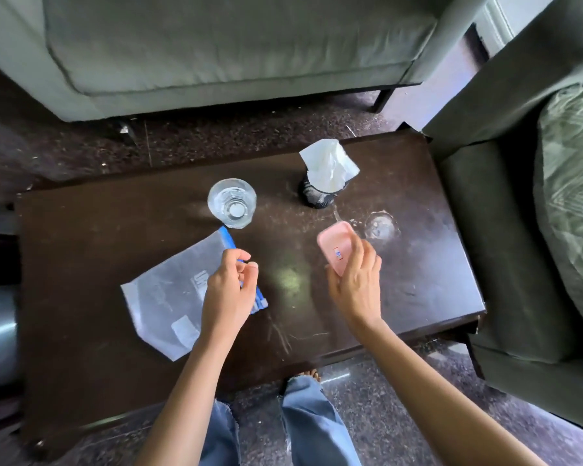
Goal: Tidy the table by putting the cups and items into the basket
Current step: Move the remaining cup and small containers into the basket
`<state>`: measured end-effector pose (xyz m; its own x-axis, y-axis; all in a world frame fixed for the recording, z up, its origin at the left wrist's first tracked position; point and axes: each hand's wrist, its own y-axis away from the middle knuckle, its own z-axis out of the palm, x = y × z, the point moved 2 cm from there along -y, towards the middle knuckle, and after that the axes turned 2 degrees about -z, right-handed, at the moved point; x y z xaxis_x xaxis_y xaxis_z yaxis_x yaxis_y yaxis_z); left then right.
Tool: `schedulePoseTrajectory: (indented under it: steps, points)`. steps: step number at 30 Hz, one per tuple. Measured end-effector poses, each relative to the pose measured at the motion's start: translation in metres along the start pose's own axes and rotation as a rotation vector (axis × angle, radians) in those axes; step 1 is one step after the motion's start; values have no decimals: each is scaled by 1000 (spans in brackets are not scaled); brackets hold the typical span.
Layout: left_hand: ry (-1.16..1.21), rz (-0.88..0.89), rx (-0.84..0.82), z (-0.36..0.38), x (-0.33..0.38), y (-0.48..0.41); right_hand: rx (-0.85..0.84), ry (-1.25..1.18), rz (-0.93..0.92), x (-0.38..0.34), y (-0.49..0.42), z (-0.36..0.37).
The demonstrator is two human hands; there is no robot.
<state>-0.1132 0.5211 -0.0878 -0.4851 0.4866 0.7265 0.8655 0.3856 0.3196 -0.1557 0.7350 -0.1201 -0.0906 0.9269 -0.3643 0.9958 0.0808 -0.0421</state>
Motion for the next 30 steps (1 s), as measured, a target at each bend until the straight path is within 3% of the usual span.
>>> schedulePoseTrajectory:
  steps: [13,22,30]
  points:
    - [59,-147,367,-187,-129,-17,-123,-480,-522,-286,-33,27]
    - [213,-220,707,-305,-200,-12,-272,-734,-554,-480,-33,66]
    - [241,-304,1052,-365,-244,-18,-439,-675,-882,-641,-1,108]
